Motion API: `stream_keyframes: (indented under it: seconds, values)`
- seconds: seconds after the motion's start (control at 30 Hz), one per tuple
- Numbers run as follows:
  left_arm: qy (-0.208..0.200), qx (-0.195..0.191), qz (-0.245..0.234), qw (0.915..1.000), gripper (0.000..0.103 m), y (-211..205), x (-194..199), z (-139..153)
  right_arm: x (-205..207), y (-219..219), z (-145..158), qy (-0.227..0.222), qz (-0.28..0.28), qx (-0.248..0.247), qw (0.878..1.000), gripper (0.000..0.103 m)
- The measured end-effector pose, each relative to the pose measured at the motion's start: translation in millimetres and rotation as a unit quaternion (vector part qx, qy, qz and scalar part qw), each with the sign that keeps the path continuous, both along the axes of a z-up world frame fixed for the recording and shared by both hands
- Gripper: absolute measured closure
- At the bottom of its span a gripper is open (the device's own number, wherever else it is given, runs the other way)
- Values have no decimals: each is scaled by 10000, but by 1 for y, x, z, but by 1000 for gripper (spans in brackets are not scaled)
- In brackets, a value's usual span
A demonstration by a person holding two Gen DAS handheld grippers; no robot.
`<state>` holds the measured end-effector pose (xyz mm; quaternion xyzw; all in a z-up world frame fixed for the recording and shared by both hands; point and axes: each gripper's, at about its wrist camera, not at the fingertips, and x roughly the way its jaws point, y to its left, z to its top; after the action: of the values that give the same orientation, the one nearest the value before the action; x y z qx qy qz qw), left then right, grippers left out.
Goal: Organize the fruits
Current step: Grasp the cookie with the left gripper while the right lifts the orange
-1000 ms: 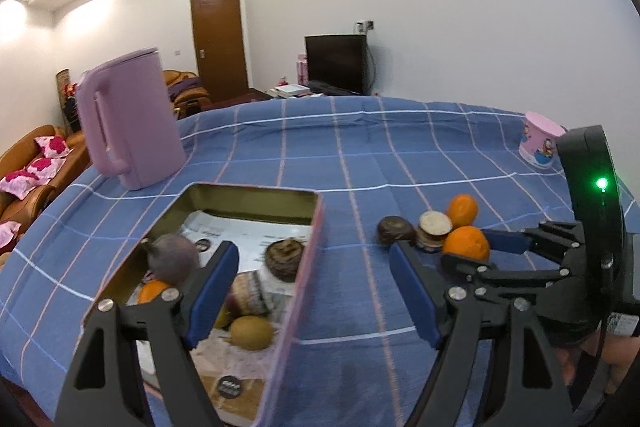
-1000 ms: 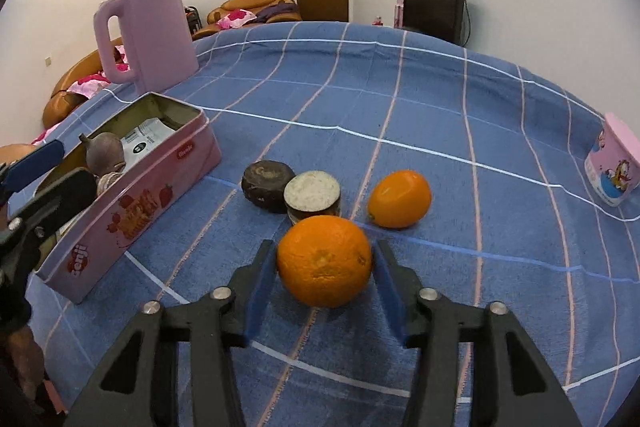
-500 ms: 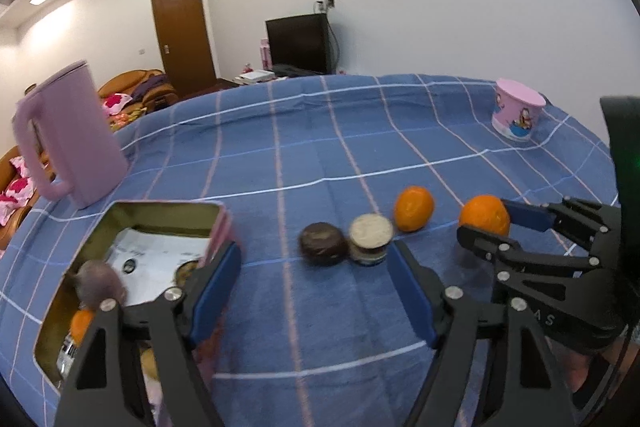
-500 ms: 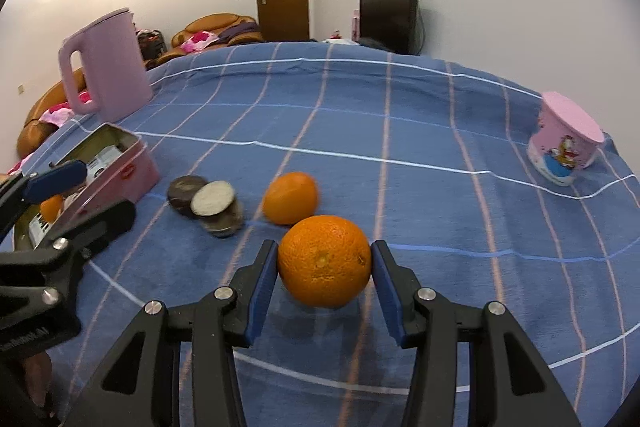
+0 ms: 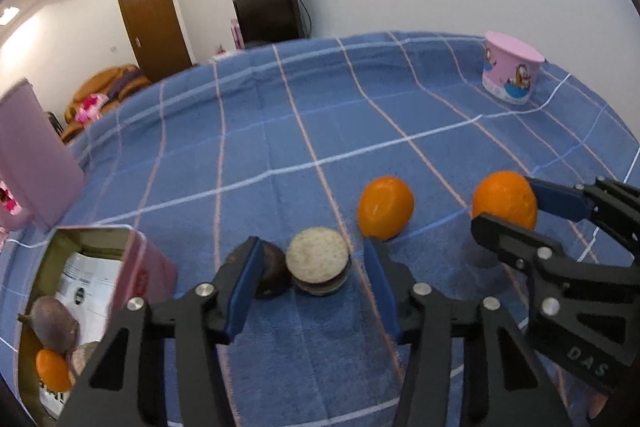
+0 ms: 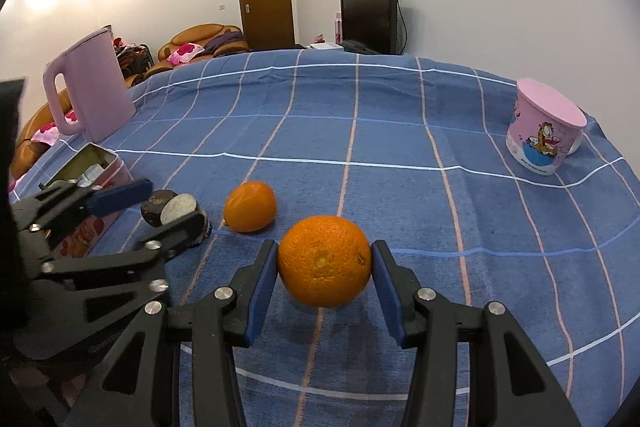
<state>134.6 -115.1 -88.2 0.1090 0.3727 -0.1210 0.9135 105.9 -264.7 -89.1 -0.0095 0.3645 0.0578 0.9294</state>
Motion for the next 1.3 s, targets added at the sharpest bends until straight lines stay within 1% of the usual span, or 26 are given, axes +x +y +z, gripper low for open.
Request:
stream_keyframes:
  seconds: [0.1,0.13,0.17,0.2,0.27,0.4,0.53,1.0,1.3]
  values:
    - [20,116,-26,9999,51,-6,4,-3,1,1,-1,36,29,-22,10000,54]
    - [3,131,-14,9999,54,-7,4,-2,1,2,-1,51,47,-40,10000,54]
    - [-13,142,-18,9999,66,-8,4,-2,1,3,-2,53,54,-53,10000,54]
    - [-1,137,-68,9999,67,-8,4,-3,1,3,-1,44,57,-68,10000,54]
    - [6,100,-68,9999,68,-9,4,-3,0,3,-1,17,54,-75,10000,54]
    - [42,-127,-60,9999,68,-4,3,-1,-2,2,1,-46,26,-65,10000,54]
    - [-39,-277,-59,9996,69,1,-3,3,-6,3,3,-132,56,-51,9999,54]
    - [-597,-434,-34,9973,69,6,-22,17,-17,8,11,-477,216,-86,9986,54]
    - [-764,-489,-16,9959,69,8,-29,21,-22,9,15,-661,270,-97,9974,54]
